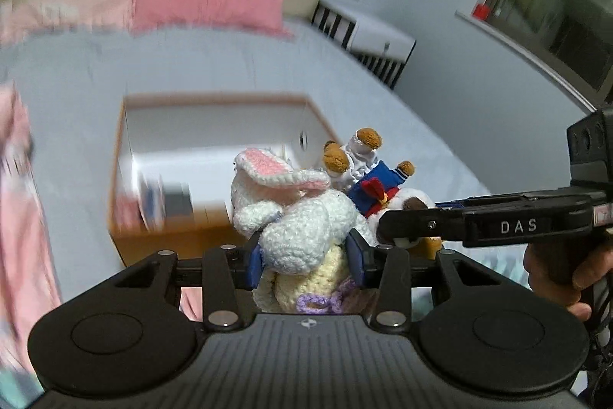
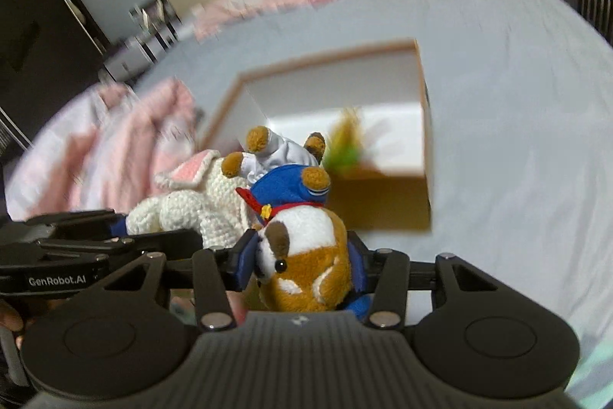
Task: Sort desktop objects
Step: 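Lift the knitted bunny with the left gripper while the right gripper carries the plush dog over the box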
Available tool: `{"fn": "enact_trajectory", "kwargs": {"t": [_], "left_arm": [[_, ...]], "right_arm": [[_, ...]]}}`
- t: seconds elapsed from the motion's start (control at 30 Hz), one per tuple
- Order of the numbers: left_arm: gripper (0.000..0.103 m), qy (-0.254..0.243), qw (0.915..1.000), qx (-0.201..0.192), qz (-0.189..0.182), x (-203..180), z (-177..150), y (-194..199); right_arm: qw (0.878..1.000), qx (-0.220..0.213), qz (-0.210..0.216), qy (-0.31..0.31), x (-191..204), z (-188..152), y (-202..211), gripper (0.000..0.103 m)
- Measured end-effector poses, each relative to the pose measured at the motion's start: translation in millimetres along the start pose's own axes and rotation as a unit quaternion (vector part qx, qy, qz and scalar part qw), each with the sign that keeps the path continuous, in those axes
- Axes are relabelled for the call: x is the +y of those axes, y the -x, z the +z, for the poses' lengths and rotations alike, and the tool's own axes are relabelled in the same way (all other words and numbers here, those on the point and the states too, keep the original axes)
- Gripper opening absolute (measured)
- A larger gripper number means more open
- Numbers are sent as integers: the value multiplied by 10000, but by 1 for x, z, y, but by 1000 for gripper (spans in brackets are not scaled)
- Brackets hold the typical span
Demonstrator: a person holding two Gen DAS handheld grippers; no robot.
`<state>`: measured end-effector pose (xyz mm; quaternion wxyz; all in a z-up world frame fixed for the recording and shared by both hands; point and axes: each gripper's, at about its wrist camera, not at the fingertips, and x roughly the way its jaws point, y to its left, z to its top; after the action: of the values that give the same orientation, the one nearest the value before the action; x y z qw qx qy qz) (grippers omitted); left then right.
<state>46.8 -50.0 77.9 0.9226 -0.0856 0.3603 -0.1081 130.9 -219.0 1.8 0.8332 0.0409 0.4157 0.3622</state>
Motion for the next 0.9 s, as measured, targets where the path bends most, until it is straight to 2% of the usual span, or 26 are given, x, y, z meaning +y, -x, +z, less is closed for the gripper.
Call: {"fn": "enact_trajectory", "kwargs": {"t": [0.2,0.33,0.4,0.5,0.63,0.77,0.9], "left_arm": [[49,-419,9974,-482,345,12,67,3],[49,-438,9966,-486,504,35,101,-24],[49,-394,9972,-342,545,51,108,-43],[49,-373,9973,6,633,77,111,-79],[49,-690,9929,521,818,101,103,-132],[49,-1043,9837,902,1155,115,88,-168],[50,-1223,9765,1318,1186,121,76,-194]], "right_arm": [[9981,-567,221,109,24,67,-8,50],[9972,-707,221,50,29,107,-37,50],[9977,-659,185,17,28,120,-59,50],[9990,-327,170,-248,16,132,-100,50],[9965,284,167,-771,-7,133,-163,50],[9917,728,48,-1056,-23,129,-207,50],[9876,1120,36,-1101,-28,129,-235,50]]}}
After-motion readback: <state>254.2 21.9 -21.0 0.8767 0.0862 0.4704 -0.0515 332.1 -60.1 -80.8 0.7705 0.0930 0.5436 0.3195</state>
